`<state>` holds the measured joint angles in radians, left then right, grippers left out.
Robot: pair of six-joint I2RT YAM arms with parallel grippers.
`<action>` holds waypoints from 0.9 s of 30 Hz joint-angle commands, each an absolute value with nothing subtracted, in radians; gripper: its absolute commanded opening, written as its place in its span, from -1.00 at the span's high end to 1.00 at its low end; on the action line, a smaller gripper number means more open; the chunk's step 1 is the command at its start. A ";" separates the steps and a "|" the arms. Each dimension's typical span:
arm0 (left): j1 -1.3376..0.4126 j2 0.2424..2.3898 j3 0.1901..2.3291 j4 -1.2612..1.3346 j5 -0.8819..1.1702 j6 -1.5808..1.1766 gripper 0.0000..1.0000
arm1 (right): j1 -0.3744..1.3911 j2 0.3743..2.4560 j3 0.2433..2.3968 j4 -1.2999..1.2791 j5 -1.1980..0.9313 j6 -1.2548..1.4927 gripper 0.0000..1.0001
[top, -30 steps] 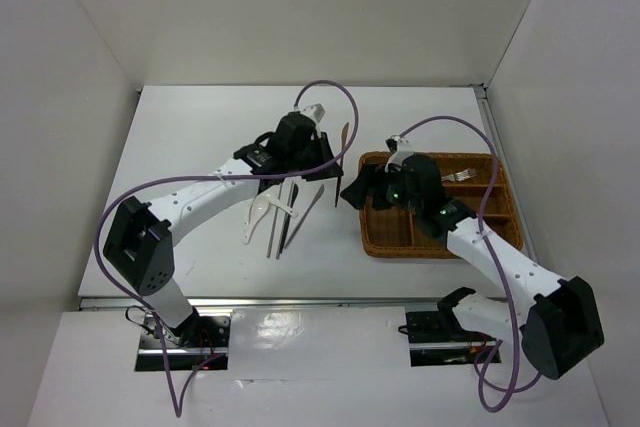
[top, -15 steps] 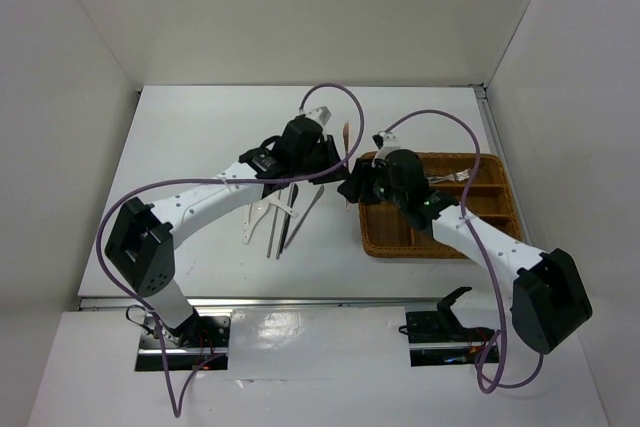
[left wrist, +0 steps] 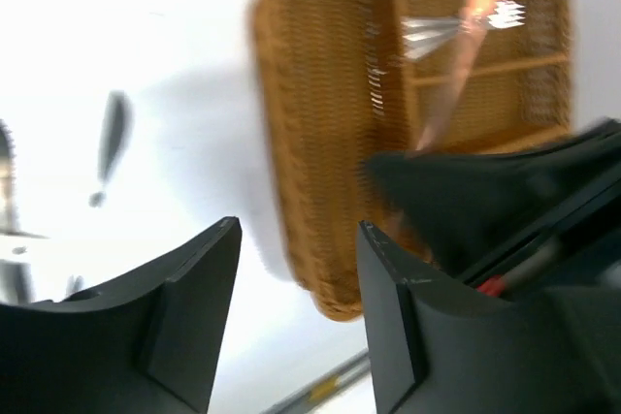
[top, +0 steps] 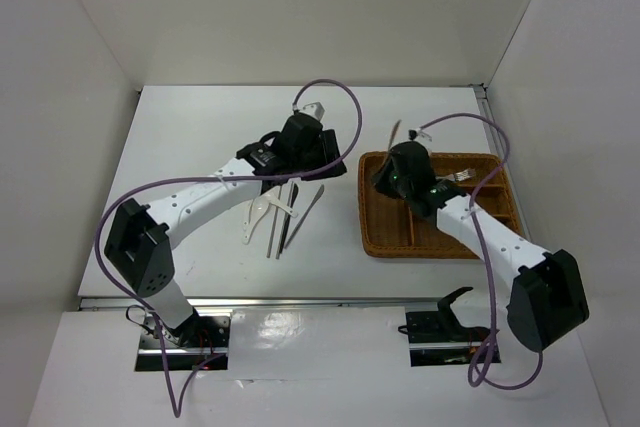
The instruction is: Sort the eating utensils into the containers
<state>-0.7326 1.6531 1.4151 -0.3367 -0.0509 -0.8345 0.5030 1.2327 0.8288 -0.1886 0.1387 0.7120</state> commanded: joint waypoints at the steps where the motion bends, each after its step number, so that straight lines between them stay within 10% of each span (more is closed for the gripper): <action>1: -0.700 1.608 1.459 -0.442 -0.184 -0.779 -0.30 | 0.380 1.198 0.862 -0.401 0.333 0.899 1.00; 11: -0.620 1.529 1.302 -0.433 -0.140 -0.767 -0.36 | 0.049 1.189 0.798 -0.538 0.377 1.207 1.00; 27: -0.601 1.500 1.250 -0.453 -0.129 -0.736 -0.34 | 0.038 1.339 0.830 -0.562 0.391 1.405 0.93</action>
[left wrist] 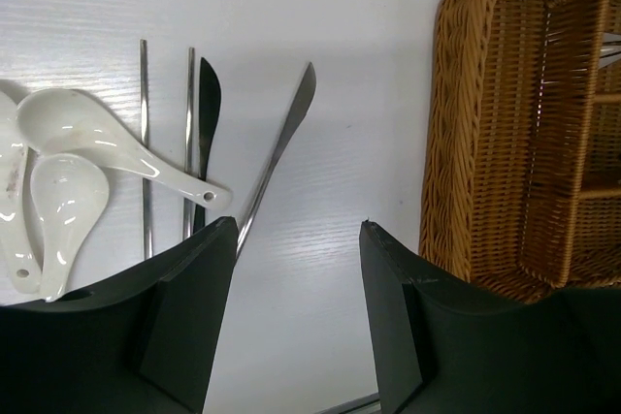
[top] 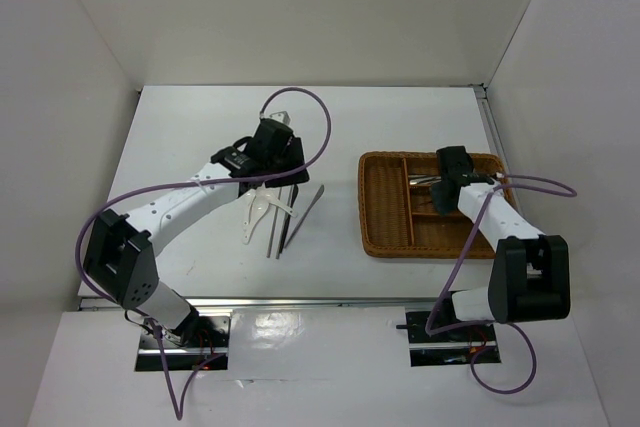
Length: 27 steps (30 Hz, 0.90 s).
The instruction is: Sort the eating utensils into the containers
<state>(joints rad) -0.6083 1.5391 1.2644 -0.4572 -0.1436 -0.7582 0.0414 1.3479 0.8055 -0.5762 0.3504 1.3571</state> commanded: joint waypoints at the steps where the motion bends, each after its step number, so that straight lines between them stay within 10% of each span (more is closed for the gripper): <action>1: -0.592 1.500 1.250 -0.453 -0.129 -0.736 -0.34 | 0.038 1.348 0.830 -0.561 0.391 1.405 0.84; 8: -0.592 1.500 1.232 -0.443 -0.120 -0.706 -0.34 | 0.038 1.382 0.894 -0.572 0.344 1.318 -0.01; 27: -0.655 1.657 1.195 -0.409 -0.034 -0.471 -0.15 | 0.038 0.962 0.830 -0.350 0.138 0.897 -0.27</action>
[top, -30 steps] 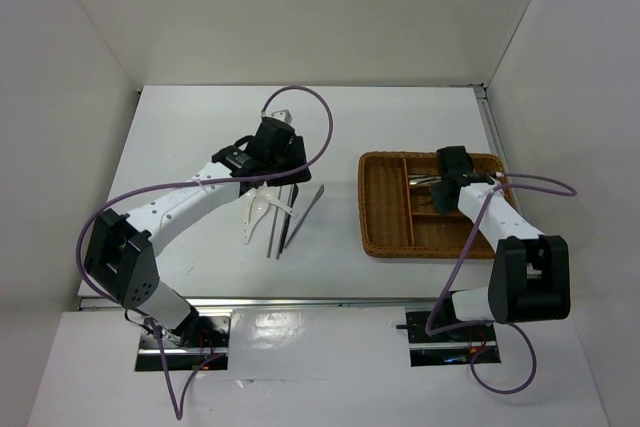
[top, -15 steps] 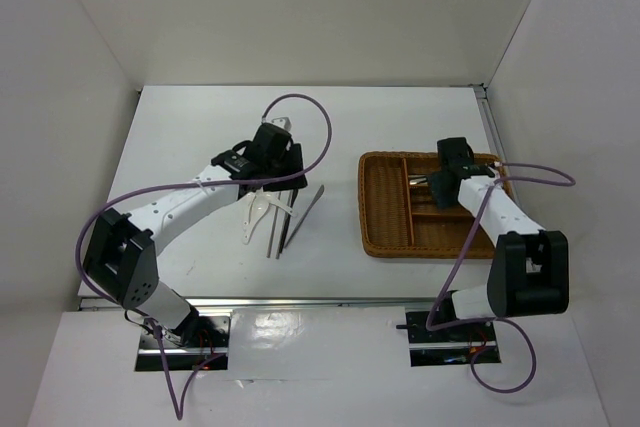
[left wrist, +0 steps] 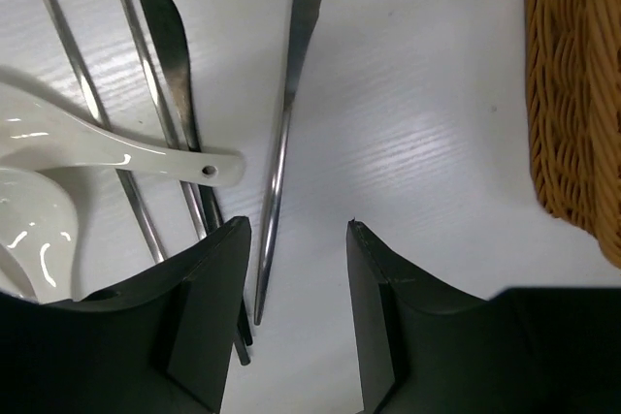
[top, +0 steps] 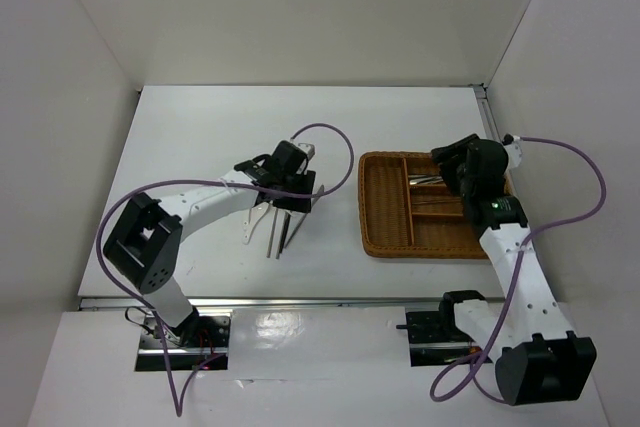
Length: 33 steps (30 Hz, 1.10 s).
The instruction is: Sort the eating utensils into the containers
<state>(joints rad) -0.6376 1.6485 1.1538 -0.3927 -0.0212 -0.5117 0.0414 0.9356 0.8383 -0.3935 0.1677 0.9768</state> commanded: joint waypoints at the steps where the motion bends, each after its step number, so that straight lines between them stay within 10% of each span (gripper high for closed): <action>1: -0.664 1.657 1.181 -0.410 -0.034 -0.471 -0.15 | 0.038 0.972 0.839 -0.380 0.138 0.887 -0.27; 33: -0.715 1.838 1.124 -0.422 -0.081 -0.522 0.10 | 0.038 1.028 0.867 -0.379 0.146 0.842 -0.29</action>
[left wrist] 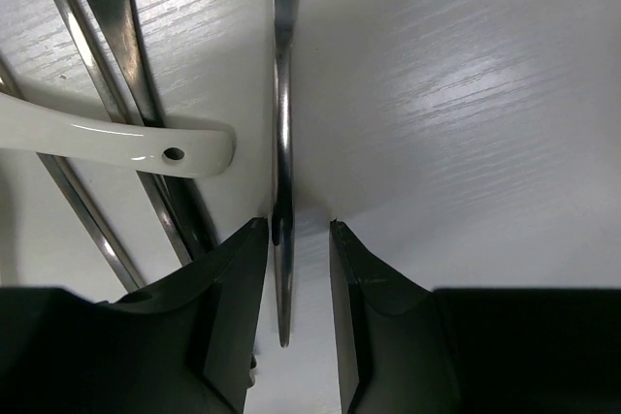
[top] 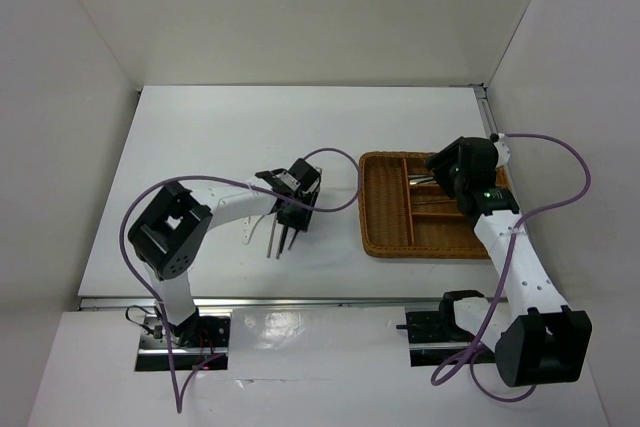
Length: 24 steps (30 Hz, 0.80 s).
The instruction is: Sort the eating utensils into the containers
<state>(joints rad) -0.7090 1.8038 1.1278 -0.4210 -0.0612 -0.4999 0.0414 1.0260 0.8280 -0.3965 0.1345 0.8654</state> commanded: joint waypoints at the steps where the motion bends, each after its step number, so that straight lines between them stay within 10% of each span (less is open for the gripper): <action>1: -0.715 1.838 1.124 -0.422 -0.081 -0.522 0.10 | 0.038 1.028 0.867 -0.370 0.146 0.833 -0.29; 13: -0.715 1.937 1.176 -0.463 -0.089 -0.541 0.61 | 0.038 1.028 0.845 -0.307 0.091 0.818 -0.29; 24: -0.677 1.807 1.390 -0.477 0.061 -0.643 0.66 | 0.077 1.094 0.790 -0.072 -0.458 0.505 -0.29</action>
